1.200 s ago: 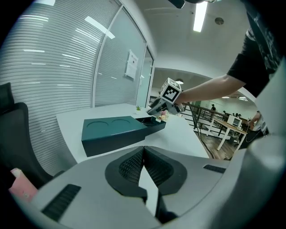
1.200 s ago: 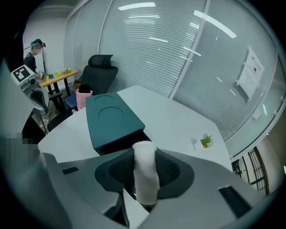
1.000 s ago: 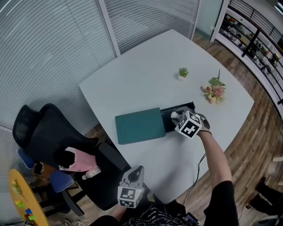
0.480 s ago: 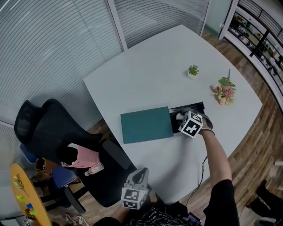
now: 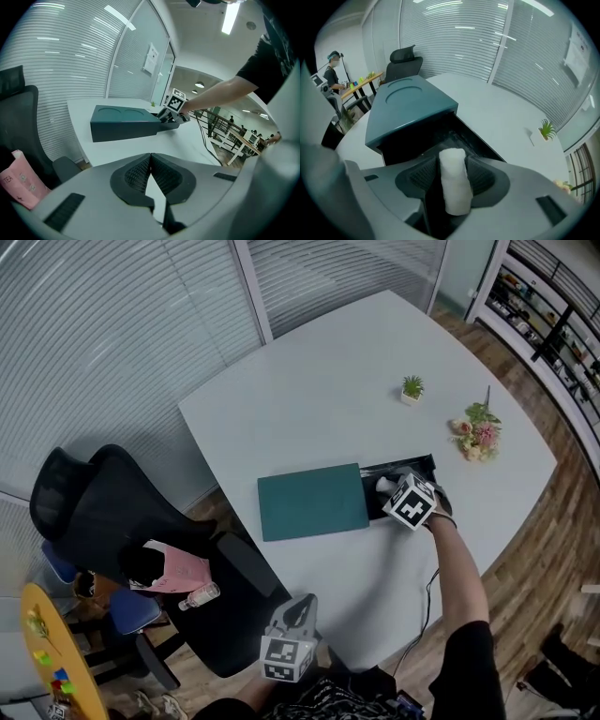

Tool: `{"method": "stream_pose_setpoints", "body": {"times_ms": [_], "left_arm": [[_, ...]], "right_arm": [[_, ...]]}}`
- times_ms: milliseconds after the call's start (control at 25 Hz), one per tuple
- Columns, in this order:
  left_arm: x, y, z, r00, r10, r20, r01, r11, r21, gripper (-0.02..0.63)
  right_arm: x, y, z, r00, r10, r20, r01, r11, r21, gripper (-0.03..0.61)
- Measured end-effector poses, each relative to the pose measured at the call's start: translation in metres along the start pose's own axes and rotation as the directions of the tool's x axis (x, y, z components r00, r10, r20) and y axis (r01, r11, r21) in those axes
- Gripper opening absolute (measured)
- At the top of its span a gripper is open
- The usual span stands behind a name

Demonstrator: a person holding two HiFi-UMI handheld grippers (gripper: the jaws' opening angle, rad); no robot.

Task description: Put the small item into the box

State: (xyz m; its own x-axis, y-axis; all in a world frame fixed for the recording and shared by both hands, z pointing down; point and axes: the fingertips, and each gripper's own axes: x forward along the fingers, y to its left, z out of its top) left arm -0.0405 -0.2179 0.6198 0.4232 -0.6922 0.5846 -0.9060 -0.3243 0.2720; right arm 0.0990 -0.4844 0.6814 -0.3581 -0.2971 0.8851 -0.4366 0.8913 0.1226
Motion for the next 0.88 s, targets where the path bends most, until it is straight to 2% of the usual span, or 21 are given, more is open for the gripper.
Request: {"method": "stream_pose_setpoints", "body": {"times_ms": [40,80,360,520,880], "left_arm": [[-0.001,-0.001,0.0,1.0,0.0,0.002,0.0,1.0,0.003,0.017],[-0.001,-0.002,-0.001,1.0,0.0,0.004,0.0,1.0,0.006,0.017],[-0.006,-0.006,0.002,1.0,-0.004,0.022,0.004,1.0,0.016,0.017],[-0.009,-0.013,0.007,0.999,-0.015,0.044,0.013,0.999,0.042,0.017],[-0.031,-0.038,0.018,0.993,-0.06,0.104,0.05,0.993,0.103,0.017]], "right_arm": [[-0.001,0.001,0.0,1.0,0.009,0.018,-0.01,1.0,0.023,0.238],[-0.004,0.002,0.001,0.999,0.018,0.036,-0.019,0.999,0.048,0.247],[-0.052,-0.002,0.032,0.983,-0.021,0.183,0.009,0.997,0.071,0.258],[-0.089,-0.002,0.051,0.949,-0.039,0.311,-0.013,0.986,0.165,0.258],[-0.169,0.021,0.063,0.857,-0.174,0.485,0.057,0.967,0.247,0.258]]}}
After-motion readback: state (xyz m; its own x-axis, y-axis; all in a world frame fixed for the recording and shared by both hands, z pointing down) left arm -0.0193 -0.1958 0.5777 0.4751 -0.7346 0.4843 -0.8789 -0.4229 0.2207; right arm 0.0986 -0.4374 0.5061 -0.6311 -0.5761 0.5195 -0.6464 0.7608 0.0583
